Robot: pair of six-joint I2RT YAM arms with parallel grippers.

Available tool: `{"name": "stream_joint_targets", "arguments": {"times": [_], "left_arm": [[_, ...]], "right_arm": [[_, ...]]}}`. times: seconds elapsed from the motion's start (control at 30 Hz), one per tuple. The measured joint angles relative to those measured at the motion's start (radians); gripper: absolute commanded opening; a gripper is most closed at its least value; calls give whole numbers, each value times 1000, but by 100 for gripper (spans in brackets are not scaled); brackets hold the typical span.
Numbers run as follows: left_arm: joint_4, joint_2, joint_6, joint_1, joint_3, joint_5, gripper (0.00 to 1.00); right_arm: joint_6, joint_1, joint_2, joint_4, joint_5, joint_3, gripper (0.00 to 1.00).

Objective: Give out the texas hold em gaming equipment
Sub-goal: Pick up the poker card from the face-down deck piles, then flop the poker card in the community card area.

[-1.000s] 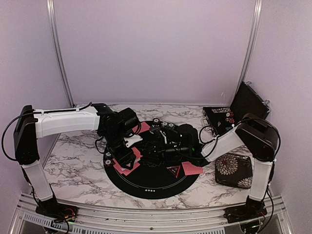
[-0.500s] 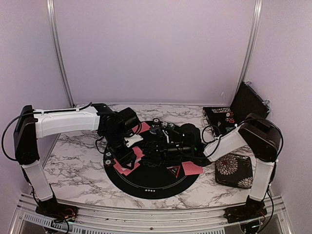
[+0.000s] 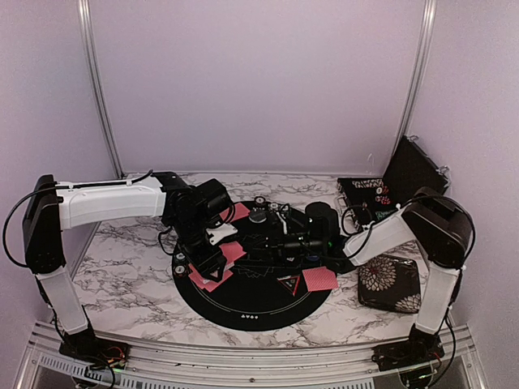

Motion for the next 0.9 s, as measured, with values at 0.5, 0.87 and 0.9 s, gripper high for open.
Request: {"name": "stream_joint_targets", "arguments": {"times": [0.5, 0.87, 0.9], "left_arm": [[0, -6, 0, 0, -3, 0, 54], [0, -6, 0, 0, -3, 0, 54], [0, -6, 0, 0, -3, 0, 54]], "right_arm": [[-52, -64, -84, -37, -21, -31, 0], [-67, -77, -85, -49, -37, -32, 0], [-70, -82, -85, -49, -40, -33, 0]]}}
